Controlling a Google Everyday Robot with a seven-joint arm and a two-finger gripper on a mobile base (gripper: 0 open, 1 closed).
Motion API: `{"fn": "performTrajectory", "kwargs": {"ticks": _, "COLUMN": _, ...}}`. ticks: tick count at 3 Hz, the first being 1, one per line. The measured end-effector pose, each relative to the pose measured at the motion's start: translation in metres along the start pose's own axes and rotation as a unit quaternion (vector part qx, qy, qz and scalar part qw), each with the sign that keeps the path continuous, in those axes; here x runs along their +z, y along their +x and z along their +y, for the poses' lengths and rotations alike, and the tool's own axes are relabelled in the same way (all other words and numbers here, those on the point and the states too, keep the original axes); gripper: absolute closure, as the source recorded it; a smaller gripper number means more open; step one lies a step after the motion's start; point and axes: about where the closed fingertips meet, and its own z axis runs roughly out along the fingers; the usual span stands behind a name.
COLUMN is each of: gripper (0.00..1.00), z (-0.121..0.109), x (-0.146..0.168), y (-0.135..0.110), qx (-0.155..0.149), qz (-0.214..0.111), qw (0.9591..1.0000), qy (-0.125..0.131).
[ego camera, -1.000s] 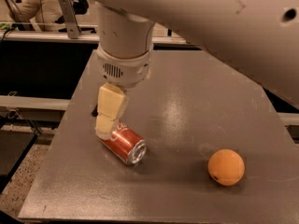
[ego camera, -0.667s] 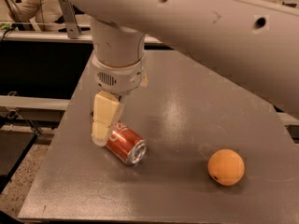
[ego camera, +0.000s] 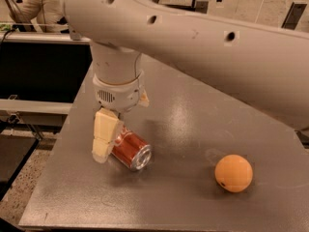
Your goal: Place coke can upright
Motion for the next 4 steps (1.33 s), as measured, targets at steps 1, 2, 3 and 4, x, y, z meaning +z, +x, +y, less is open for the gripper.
{"fn": "performTrajectory", "kwargs": {"ticks": 1, "gripper": 0.00, "z": -0.0007, "x": 0.0124, "y": -0.0033, "qx": 0.003, "qz": 0.009, "qw": 0.9999, "qy": -0.012}}
{"fn": "performTrajectory", "kwargs": {"ticks": 2, "gripper": 0.16, "z": -0.0029, "x": 0.0193, "y": -0.0079, "qx": 0.008, "qz": 0.011, "qw": 0.9996, "qy": -0.025}}
{"fn": "performTrajectory", "kwargs": {"ticks": 3, "gripper": 0.39, "z": -0.0055, "x": 0.0196, "y": -0.0100, "qx": 0.011, "qz": 0.007, "qw": 0.9994, "qy": -0.033}}
{"fn": "performTrajectory", "kwargs": {"ticks": 4, "gripper": 0.63, "z": -0.0065, "x": 0.0143, "y": -0.0111, "qx": 0.005, "qz": -0.001, "qw": 0.9991, "qy": -0.043}}
